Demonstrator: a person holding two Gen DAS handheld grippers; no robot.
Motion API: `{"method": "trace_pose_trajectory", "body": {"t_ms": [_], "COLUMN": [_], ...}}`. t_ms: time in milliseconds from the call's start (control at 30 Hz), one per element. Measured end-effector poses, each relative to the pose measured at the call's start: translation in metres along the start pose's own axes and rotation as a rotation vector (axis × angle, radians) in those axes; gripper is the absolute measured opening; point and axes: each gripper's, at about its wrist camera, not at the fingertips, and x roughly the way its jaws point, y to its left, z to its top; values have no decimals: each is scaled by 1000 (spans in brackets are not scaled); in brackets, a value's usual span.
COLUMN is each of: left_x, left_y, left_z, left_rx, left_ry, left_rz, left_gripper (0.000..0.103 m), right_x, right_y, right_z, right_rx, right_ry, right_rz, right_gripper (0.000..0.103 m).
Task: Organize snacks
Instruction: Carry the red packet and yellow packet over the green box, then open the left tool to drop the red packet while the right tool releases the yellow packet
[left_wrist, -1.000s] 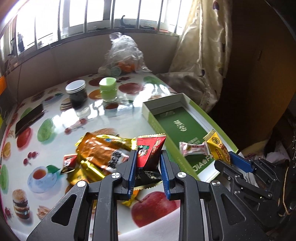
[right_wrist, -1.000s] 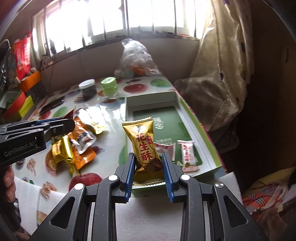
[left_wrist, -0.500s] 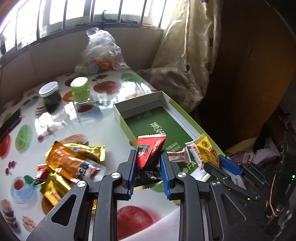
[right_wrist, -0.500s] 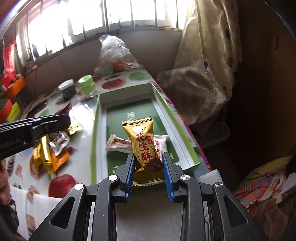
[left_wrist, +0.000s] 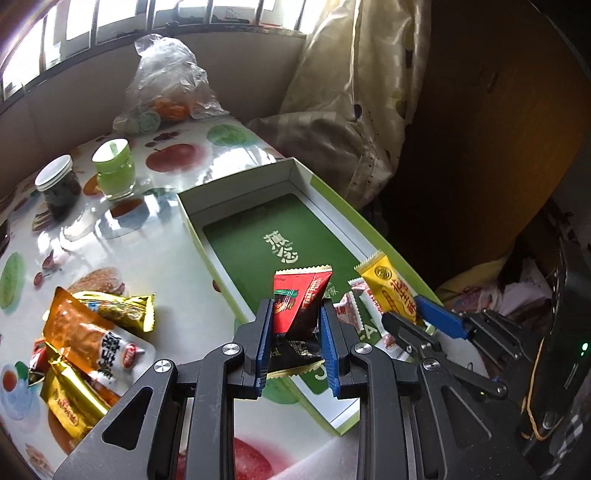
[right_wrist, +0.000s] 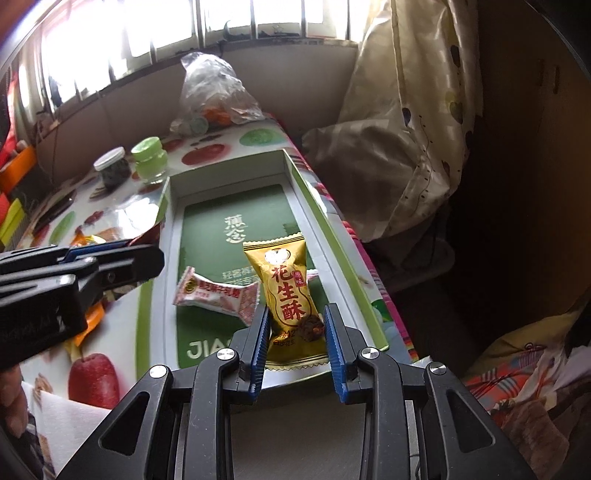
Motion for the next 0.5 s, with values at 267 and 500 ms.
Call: {"method": "trace_pose_trajectory", "body": {"t_ms": [267,500], "left_x": [14,20], "left_y": [-7,-7], "left_z": [-1,1], "left_rx": [15,19], "left_ry": [30,37], "left_rz": [-4,2], "left_gripper": [26,27], "right_x": [10,14], "right_y": [-5,-6], "right_z": [5,8], "right_rx": [-6,-18], "right_ry": [9,2], "right_rz": [-21,-19], "right_gripper": [28,29]}}
